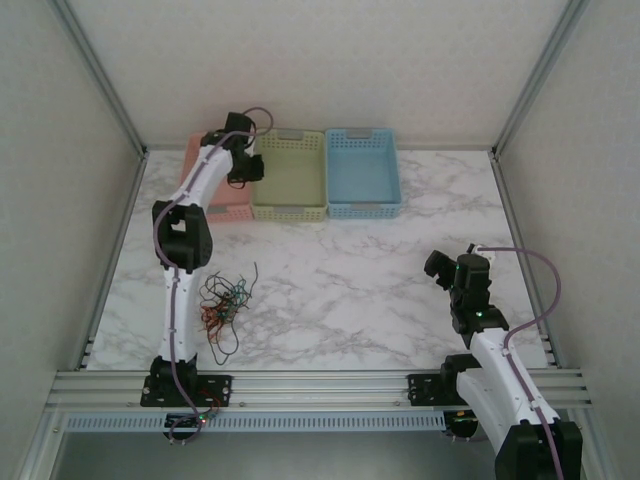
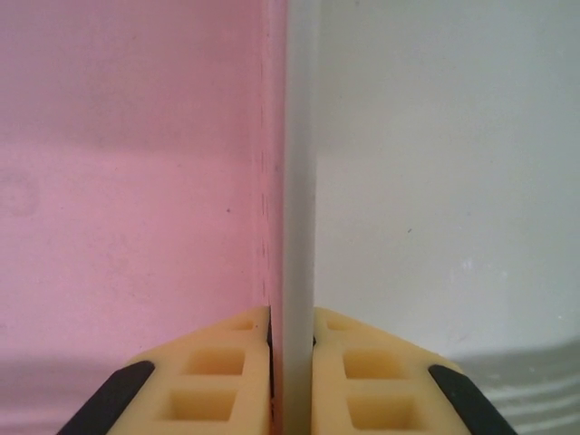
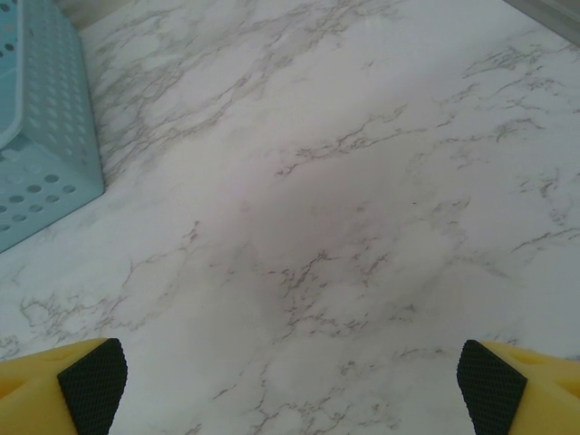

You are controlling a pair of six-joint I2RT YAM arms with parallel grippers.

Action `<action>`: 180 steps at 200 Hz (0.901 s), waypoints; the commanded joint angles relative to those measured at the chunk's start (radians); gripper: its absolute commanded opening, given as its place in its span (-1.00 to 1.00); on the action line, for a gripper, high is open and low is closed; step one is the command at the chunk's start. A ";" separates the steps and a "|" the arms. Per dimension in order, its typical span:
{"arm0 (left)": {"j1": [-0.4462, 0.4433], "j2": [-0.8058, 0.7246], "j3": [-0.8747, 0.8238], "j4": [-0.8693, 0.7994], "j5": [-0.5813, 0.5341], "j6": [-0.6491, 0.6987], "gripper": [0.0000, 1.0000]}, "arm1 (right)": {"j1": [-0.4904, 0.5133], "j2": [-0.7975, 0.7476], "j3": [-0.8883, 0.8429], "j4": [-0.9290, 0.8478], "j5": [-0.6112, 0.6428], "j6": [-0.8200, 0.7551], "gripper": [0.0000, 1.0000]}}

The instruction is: Untangle the cables

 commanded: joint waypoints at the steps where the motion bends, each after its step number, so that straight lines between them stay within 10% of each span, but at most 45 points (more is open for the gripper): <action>1: -0.024 0.039 0.041 -0.024 0.015 -0.033 -0.65 | 0.004 -0.006 0.027 -0.003 0.019 0.017 0.95; 180: -0.117 0.129 0.127 -0.032 0.006 -0.114 -0.49 | 0.004 -0.023 0.023 -0.006 0.005 0.009 0.94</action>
